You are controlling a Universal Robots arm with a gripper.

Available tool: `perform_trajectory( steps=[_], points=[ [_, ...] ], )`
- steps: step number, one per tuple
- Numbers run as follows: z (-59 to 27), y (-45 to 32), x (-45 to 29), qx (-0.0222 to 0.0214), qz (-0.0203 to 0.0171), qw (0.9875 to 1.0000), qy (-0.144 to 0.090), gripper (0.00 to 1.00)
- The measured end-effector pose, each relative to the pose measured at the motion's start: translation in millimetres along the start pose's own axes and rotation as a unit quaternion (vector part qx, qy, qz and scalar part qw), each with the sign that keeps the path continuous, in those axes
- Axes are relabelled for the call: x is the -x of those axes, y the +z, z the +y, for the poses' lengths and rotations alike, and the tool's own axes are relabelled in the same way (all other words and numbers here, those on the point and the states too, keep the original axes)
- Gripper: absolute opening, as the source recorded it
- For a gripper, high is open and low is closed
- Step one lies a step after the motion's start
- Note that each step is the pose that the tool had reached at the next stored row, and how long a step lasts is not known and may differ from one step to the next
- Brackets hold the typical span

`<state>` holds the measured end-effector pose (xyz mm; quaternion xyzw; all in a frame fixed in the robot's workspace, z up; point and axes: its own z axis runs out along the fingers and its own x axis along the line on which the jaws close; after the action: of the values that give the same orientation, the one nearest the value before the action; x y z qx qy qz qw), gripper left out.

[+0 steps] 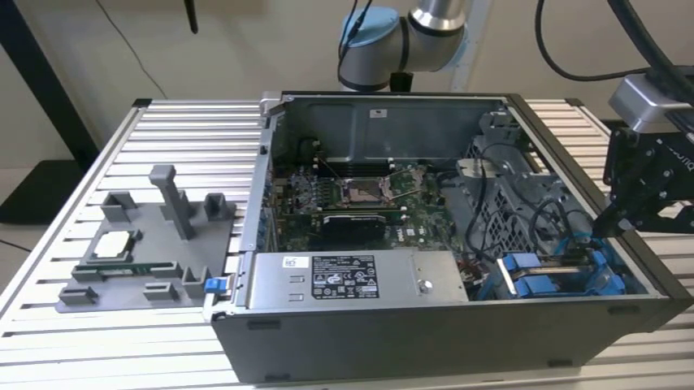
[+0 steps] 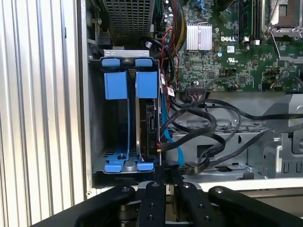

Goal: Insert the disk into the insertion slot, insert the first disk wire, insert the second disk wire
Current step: 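Insert the second disk wire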

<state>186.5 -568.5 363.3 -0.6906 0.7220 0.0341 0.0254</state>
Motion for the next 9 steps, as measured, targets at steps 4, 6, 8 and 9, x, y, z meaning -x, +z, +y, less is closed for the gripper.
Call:
perform_trajectory(
  steps=[4, 6, 8, 9],
  points=[
    [0.2, -0.2, 0.0, 0.0, 0.0, 1.0, 0.0, 0.0],
    [0.8, -2.1, 0.1, 0.0, 0.0, 1.0, 0.0, 0.0],
    [1.9, -5.1, 0.4, 0.0, 0.0, 1.0, 0.0, 0.0],
    [2.6, -6.9, 0.6, 0.0, 0.0, 1.0, 0.0, 0.0]
  ],
)
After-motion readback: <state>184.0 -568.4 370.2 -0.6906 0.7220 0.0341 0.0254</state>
